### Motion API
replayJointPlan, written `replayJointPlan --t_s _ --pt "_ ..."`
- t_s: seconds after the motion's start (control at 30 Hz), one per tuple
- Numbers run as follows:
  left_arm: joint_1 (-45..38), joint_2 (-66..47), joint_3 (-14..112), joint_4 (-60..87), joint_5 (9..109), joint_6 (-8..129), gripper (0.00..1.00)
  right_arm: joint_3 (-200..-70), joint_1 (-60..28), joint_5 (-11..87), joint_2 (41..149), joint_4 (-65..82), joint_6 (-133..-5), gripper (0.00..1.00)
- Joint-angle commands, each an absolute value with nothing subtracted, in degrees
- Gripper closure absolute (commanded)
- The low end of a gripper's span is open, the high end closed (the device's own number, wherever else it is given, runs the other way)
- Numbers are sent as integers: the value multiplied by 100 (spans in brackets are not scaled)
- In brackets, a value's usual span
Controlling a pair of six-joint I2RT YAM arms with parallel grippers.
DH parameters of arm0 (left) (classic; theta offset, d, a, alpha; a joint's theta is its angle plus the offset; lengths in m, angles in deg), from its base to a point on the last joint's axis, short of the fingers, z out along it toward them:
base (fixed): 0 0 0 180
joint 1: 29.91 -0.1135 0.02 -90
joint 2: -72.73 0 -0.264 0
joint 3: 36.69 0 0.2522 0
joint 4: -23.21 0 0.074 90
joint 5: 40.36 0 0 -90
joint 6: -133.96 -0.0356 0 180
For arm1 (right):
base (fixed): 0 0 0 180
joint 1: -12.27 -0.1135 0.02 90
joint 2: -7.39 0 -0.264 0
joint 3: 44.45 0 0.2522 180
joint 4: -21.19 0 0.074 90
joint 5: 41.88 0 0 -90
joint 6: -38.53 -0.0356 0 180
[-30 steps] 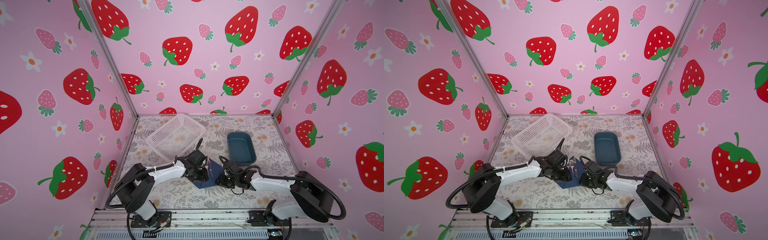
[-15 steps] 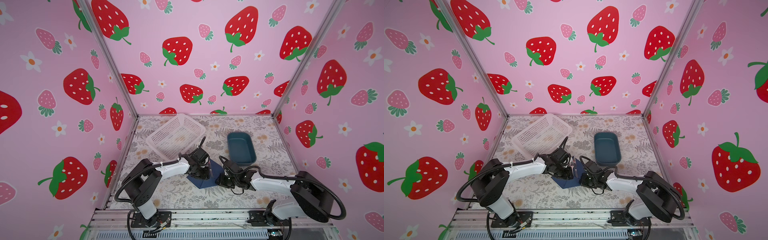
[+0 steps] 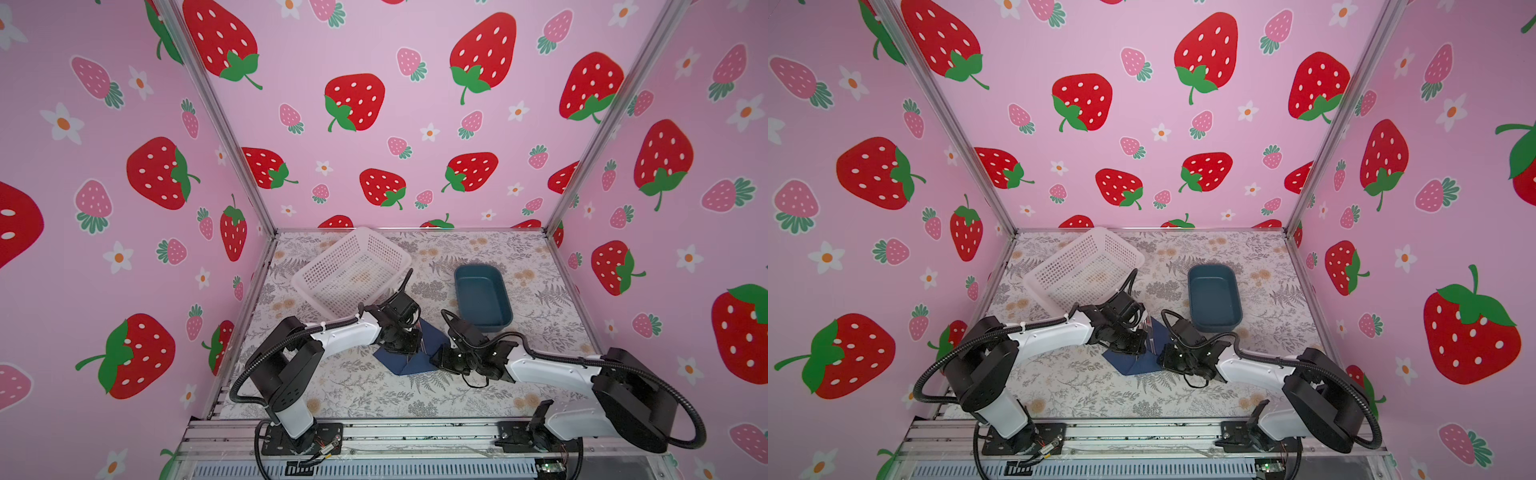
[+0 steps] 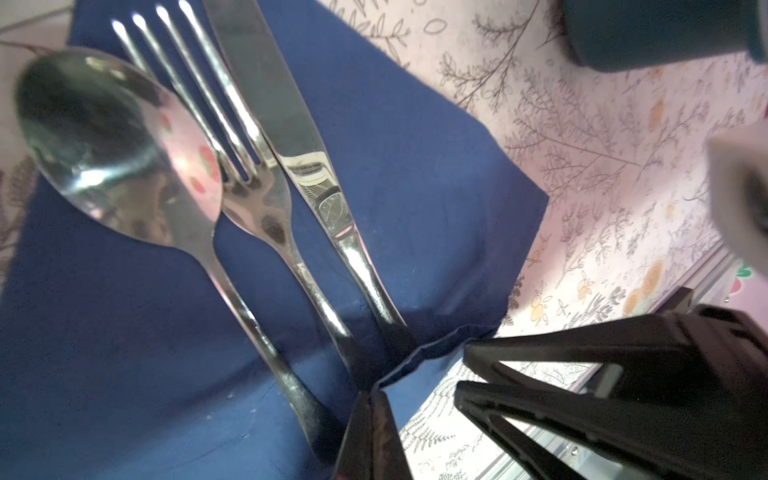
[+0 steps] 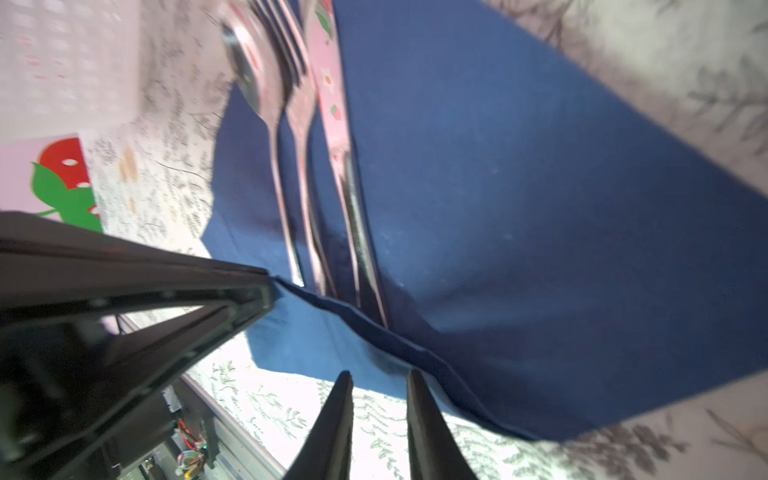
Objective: Place the utensils on the paper napkin and roll it up
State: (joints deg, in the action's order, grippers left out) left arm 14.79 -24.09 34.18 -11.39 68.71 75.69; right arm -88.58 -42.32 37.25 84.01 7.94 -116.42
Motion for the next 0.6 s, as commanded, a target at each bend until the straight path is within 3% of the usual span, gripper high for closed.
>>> replayJointPlan --t_s 0.0,0.27,0.57 --pt "1456 -2497 3662 -1182 6845 7464 99 -8749 -4181 4112 7989 653 -11797 73" --pt "1460 -2627 3747 -1228 6813 7445 100 -8394 -4106 4221 7463 849 -11925 73" --pt "1456 -2723 3728 -1364 6628 7522 100 -8697 -4097 3450 8131 1156 -11535 73"
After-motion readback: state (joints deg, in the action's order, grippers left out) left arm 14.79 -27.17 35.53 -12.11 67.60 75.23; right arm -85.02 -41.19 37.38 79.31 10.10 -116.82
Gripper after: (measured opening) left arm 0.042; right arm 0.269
